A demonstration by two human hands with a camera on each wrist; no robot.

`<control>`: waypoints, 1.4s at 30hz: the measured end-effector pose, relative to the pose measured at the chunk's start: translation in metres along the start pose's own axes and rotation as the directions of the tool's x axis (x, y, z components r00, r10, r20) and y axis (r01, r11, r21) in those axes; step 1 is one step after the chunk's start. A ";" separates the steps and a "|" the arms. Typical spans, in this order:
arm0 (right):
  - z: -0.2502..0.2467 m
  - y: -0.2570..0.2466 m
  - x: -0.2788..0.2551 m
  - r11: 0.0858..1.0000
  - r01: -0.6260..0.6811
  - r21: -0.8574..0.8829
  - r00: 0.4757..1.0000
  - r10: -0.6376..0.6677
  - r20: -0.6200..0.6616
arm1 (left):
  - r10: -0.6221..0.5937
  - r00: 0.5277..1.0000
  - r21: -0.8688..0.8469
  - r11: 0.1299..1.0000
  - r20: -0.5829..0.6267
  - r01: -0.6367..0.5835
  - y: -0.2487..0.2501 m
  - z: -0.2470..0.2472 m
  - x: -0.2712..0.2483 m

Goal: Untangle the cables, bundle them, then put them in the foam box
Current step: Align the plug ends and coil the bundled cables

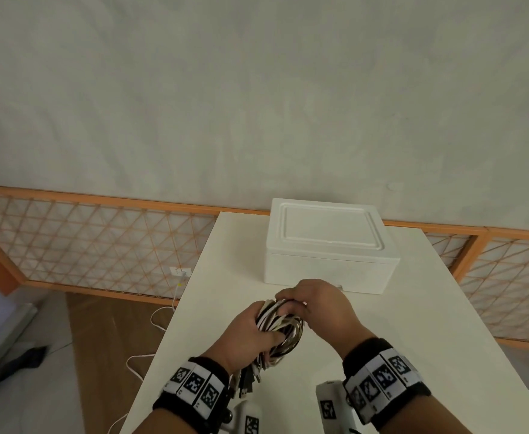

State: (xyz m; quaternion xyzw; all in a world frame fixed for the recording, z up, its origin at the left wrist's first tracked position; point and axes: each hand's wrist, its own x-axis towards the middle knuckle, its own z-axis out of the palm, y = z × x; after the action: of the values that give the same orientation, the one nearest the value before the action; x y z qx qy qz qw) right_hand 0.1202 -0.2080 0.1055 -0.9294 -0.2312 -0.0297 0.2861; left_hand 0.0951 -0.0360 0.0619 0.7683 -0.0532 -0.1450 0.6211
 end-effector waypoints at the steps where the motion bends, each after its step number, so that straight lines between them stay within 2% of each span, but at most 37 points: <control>1: 0.004 0.006 -0.002 0.998 -0.014 0.064 0.999 0.016 -0.032 | -0.004 1.000 -0.021 1.000 0.015 0.005 0.001 0.000 0.000; 4: 0.016 0.016 -0.005 0.994 0.000 0.113 0.996 0.011 -0.094 | -0.021 0.998 -0.101 0.995 0.060 0.027 0.002 0.001 -0.003; 8: 0.024 0.021 -0.005 0.995 0.091 -0.035 0.977 -0.096 -0.189 | 0.000 0.995 -0.257 0.966 0.101 0.026 0.001 0.001 -0.003; 9: 0.024 0.021 -0.006 0.997 0.074 -0.007 0.980 -0.074 -0.187 | 0.013 0.995 -0.297 0.955 0.098 0.017 -0.001 0.001 -0.002; 12: 0.025 0.022 -0.006 0.975 -0.016 0.220 0.978 0.061 -0.198 | 0.048 0.996 -0.442 0.897 0.077 -0.009 -0.005 -0.001 0.001; 15: 0.028 0.034 -0.009 0.940 -0.068 0.335 0.960 0.153 -0.235 | 0.107 0.994 -0.556 0.828 0.036 -0.069 -0.009 -0.008 0.003; 18: 0.031 0.042 -0.017 0.888 -0.206 0.412 0.955 0.275 -0.115 | 0.064 0.997 -0.626 0.777 -0.031 -0.070 -0.012 -0.018 0.005; 22: 0.042 0.031 -0.020 0.908 -0.229 0.350 0.958 0.275 -0.086 | -0.019 0.997 -0.684 0.728 -0.072 -0.035 -0.014 -0.018 0.009; 27: 0.048 0.023 -0.028 0.893 -0.267 0.363 0.955 0.296 -0.024 | -0.189 0.973 -0.827 0.562 -0.129 -0.001 -0.014 -0.020 0.017; 29: 0.044 0.018 -0.032 0.823 -0.288 0.490 0.953 0.294 0.067 | -0.236 0.962 -0.871 0.491 -0.137 -0.003 -0.011 -0.024 0.016; 31: 0.040 0.010 -0.032 0.747 -0.291 0.597 0.957 0.215 0.196 | -0.261 0.956 -0.901 0.433 -0.132 -0.006 -0.010 -0.023 0.015; 32: 0.037 0.008 -0.030 0.786 -0.263 0.560 0.961 0.161 0.225 | -0.281 0.950 -0.909 0.416 -0.139 -0.011 -0.010 -0.023 0.015; 33: 0.036 0.006 -0.028 0.862 -0.208 0.463 0.967 0.110 0.229 | -0.302 0.941 -0.915 0.402 -0.152 -0.019 -0.011 -0.022 0.015; 35: 0.034 0.000 -0.022 0.987 -0.025 0.156 0.987 0.000 0.158 | -0.320 0.932 -0.921 0.389 -0.168 -0.032 -0.013 -0.020 0.016; 36: 0.033 -0.003 -0.019 0.996 0.078 0.047 0.993 -0.081 0.082 | -0.323 0.931 -0.921 0.388 -0.169 -0.032 -0.013 -0.019 0.017; 38: 0.034 -0.007 -0.017 0.979 0.204 -0.027 0.979 -0.204 -0.017 | -0.320 0.935 -0.921 0.390 -0.152 -0.017 -0.011 -0.018 0.016; 40: 0.035 -0.007 -0.015 0.951 0.297 -0.086 0.952 -0.302 -0.053 | -0.304 0.944 -0.922 0.387 -0.128 -0.001 -0.007 -0.018 0.014; 42: 0.034 -0.010 -0.013 0.934 0.349 -0.078 0.936 -0.352 -0.024 | -0.301 0.947 -0.926 0.378 -0.113 0.010 -0.005 -0.019 0.013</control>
State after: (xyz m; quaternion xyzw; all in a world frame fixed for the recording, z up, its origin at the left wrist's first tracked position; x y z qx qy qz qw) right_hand 0.1012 -0.1879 0.0801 -0.8823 -0.3866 -0.1061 0.2465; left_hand 0.1120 -0.0208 0.0590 0.3128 0.1914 -0.1052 0.9244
